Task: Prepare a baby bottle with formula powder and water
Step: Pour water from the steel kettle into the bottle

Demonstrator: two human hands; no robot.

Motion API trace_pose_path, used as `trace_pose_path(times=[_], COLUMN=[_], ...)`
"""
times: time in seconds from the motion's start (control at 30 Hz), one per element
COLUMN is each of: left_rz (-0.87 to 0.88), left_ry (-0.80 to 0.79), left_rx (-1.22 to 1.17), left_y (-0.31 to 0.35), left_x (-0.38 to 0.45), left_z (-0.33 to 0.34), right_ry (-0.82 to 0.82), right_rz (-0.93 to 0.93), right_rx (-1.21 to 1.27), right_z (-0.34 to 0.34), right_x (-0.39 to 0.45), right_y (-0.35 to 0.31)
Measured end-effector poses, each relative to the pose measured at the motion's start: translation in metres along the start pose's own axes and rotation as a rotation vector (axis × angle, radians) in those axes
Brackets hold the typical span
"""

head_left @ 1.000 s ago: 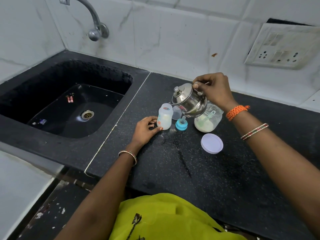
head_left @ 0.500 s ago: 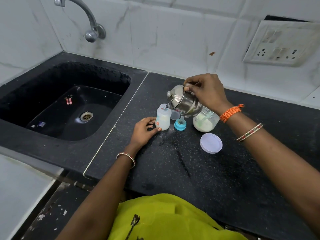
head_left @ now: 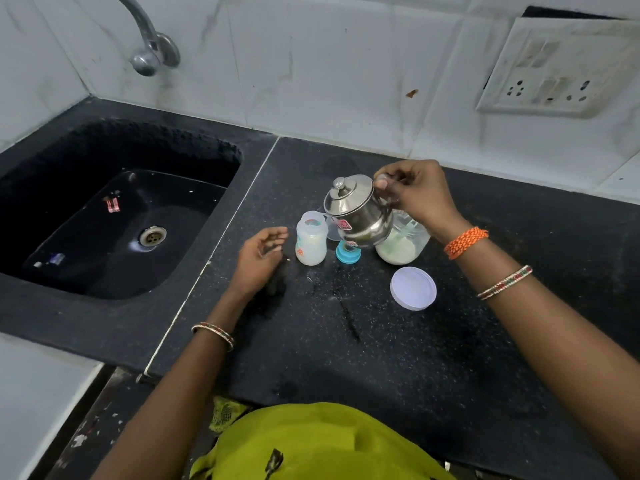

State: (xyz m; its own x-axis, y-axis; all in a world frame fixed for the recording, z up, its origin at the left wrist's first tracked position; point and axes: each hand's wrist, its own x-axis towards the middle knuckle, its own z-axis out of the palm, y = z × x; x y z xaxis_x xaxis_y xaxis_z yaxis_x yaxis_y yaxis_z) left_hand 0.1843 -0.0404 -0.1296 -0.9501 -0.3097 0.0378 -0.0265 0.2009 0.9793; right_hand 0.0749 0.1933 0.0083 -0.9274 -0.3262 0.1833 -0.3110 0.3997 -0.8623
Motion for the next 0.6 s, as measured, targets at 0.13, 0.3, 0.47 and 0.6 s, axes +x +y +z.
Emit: trace_pose_path(times=[0.13,0.3,0.47,0.6], left_rz=[0.065,0.16,0.156,0.08], left_ry=[-0.082,-0.251,-0.248,-0.193], left_rx=[-0.053,-0.066,-0.131,-0.103], left_y=[0.039,0.094,0.094,0.066], left_x=[0.03,0.084,0.162,0.214], left_z=[-0.001,0.015,0.034,0.047], right_ry=[0.014,0.056,0.111,0.061], right_rz=[0.118,0.222,0.315,0.421], right_rx=[0.182,0.445,0.591,0.563], right_z=[-0.006,-0.006,0.009,0.017], right_x=[0.01,0.043,0.1,0.148], right_y=[0.009,0.013,0.029,0.056])
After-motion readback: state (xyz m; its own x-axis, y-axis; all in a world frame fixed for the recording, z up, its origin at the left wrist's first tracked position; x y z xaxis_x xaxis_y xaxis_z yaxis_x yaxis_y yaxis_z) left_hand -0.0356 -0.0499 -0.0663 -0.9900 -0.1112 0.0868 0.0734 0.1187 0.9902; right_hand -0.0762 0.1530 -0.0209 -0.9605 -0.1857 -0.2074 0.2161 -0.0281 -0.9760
